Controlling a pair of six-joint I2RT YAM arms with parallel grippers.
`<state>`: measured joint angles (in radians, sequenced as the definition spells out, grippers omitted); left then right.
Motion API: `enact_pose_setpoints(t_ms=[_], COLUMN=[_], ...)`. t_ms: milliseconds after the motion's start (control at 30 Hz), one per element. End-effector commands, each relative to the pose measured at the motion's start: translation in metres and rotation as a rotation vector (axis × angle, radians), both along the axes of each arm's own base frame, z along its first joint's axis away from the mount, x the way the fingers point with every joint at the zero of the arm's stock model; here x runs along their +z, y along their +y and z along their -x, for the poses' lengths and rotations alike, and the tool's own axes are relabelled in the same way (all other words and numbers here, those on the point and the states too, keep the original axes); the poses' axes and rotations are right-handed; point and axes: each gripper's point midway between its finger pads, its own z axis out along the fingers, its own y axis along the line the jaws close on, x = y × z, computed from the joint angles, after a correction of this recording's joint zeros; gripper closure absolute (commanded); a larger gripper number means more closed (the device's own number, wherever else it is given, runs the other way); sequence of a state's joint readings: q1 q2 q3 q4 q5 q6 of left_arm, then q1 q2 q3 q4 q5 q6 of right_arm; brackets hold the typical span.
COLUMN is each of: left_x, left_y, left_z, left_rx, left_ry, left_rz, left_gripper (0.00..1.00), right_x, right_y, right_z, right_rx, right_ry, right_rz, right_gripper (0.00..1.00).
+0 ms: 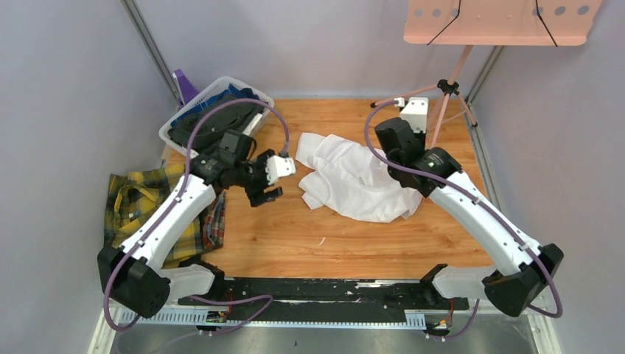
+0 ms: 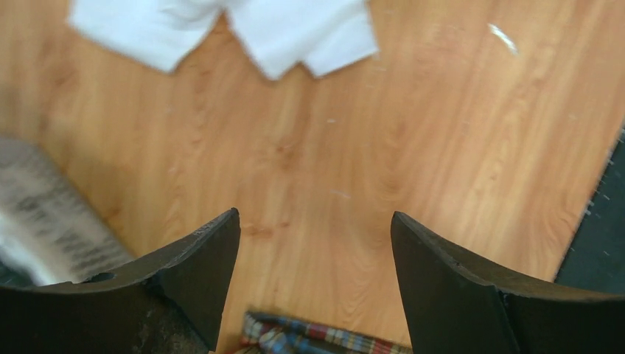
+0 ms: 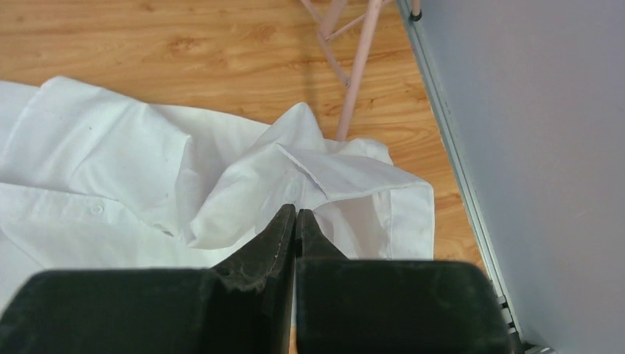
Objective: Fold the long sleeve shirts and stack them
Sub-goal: Flatten out the shirt at the center of the board.
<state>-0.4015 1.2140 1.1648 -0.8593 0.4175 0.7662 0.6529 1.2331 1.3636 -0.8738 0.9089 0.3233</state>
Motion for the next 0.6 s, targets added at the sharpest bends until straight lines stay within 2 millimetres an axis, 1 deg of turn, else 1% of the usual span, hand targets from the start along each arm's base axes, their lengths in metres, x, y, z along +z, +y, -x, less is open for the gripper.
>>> enact_pose_setpoints(t_ms=[0,100,133,167,200,233,267,300,333,367,400,433,467,500,533,567], left_x=[-0.028,-0.040,-0.045,-0.046,-0.050,-0.051,-0.055,-0.056,-0.059,-0.061,-0.066,-0.069,-0.077,-0.079,-0.084,-0.090], left_y=[-0.037,-0.055,-0.064,-0.069,-0.076,-0.080,-0.088,-0.091,-0.100,-0.103,-0.112,-0.114,-0.120,-0.119,-0.124,-0.124], left_z=[0.041,0.038,0.029,0.023,0.007,-0.001,-0.018,-0.027,-0.043,-0.052,-0.063,-0.071,-0.082,-0.089,-0.096,-0.100], left_rx=[-0.248,-0.294,-0.295,-0.292,-0.275,-0.266,-0.251,-0.240,-0.215,-0.200,-0.186,-0.168,-0.148,-0.133,-0.129,-0.129], left_ry=[0.023,-0.001,-0.006,-0.012,-0.023,-0.034,-0.052,-0.063,-0.080,-0.082,-0.072,-0.063,-0.050,-0.045,-0.041,-0.028], left_rz=[-0.016,-0.055,-0.072,-0.075,-0.089,-0.093,-0.100,-0.099,-0.089,-0.078,-0.058,-0.053,-0.042,-0.035,-0.019,-0.017], left_gripper=[0.17,0.17,0.16,0.16,0.15,0.15,0.15,0.14,0.14,0.14,0.13,0.13,0.13,0.14,0.14,0.14], right_x=[-0.002,-0.002,-0.002,-0.001,0.000,0.001,0.003,0.005,0.008,0.012,0.015,0.016,0.017,0.016,0.014,0.012], right_y=[0.018,0.017,0.014,0.011,0.007,0.005,0.002,-0.001,-0.004,-0.007,-0.008,-0.009,-0.010,-0.011,-0.011,-0.013], right_z=[-0.017,-0.030,-0.034,-0.036,-0.038,-0.040,-0.041,-0.041,-0.041,-0.040,-0.039,-0.038,-0.038,-0.037,-0.037,-0.036], right_rx=[0.002,-0.018,-0.031,-0.039,-0.046,-0.046,-0.048,-0.048,-0.049,-0.047,-0.043,-0.037,-0.031,-0.026,-0.023,-0.026], right_ry=[0.006,0.012,0.013,0.012,0.009,0.005,-0.001,-0.010,-0.023,-0.034,-0.044,-0.048,-0.054,-0.053,-0.052,-0.049], right_rz=[-0.046,-0.035,-0.038,-0.046,-0.058,-0.076,-0.088,-0.097,-0.106,-0.115,-0.122,-0.128,-0.134,-0.139,-0.144,-0.149], right_gripper=[1.00,1.00,1.00,1.00,1.00,1.00,1.00,1.00,1.00,1.00,1.00,1.00,1.00,1.00,1.00,1.00])
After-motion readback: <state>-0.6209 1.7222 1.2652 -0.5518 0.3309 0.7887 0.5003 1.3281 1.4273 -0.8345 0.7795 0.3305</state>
